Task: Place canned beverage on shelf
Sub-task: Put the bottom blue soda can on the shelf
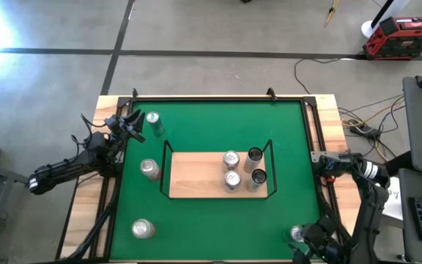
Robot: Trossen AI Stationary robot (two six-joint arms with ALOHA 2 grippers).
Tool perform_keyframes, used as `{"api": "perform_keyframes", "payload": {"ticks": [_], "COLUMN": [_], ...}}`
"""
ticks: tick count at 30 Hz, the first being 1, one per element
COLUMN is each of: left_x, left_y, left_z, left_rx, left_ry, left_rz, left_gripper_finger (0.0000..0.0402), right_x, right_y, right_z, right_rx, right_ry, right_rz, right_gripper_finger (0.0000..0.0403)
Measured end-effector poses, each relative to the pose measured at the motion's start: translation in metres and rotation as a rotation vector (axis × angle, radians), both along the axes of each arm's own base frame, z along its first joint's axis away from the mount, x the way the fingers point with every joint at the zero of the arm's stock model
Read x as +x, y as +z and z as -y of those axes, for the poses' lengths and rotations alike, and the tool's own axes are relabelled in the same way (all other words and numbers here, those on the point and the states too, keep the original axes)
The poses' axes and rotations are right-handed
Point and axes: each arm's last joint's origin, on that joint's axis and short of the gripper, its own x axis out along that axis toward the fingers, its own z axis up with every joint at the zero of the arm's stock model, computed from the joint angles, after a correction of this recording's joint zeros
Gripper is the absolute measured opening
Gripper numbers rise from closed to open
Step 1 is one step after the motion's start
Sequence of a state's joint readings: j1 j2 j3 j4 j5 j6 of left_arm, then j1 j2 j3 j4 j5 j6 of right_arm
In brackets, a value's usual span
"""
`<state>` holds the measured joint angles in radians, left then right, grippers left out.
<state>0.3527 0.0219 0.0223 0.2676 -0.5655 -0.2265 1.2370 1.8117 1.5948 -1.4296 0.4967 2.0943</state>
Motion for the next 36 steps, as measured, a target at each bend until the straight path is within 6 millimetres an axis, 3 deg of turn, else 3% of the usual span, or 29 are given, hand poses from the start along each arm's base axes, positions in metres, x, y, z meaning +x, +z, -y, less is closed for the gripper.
{"api": "perform_keyframes", "payload": {"ticks": [12,16,21,29,36], "left_x": [0.000,0.000,0.000,0.000,0.000], "left_y": [0.000,0.000,0.000,0.000,0.000], "left_z": [0.000,0.000,0.000,0.000,0.000], "left_rx": [0.000,0.000,0.000,0.000,0.000], "left_ry": [0.000,0.000,0.000,0.000,0.000], "left_rz": [0.000,0.000,0.000,0.000,0.000], "left_gripper_finger": [0.0137,0.0137,0.0137,0.0137,0.0137], "right_x": [0.010,0.010,0.010,0.015,0.053], "right_y": [-0.017,-0.017,-0.016,-0.010,0.011], "right_z": [0.004,0.004,0.004,0.004,0.018], "right_rx": [-0.039,-0.031,-0.030,-0.022,-0.020], "right_ry": [-0.152,-0.173,-0.177,-0.173,-0.139], "right_rz": [-0.091,-0.085,-0.092,-0.083,-0.104], "right_gripper_finger": [0.0384,0.0329,0.0225,0.0222,0.0222]}}
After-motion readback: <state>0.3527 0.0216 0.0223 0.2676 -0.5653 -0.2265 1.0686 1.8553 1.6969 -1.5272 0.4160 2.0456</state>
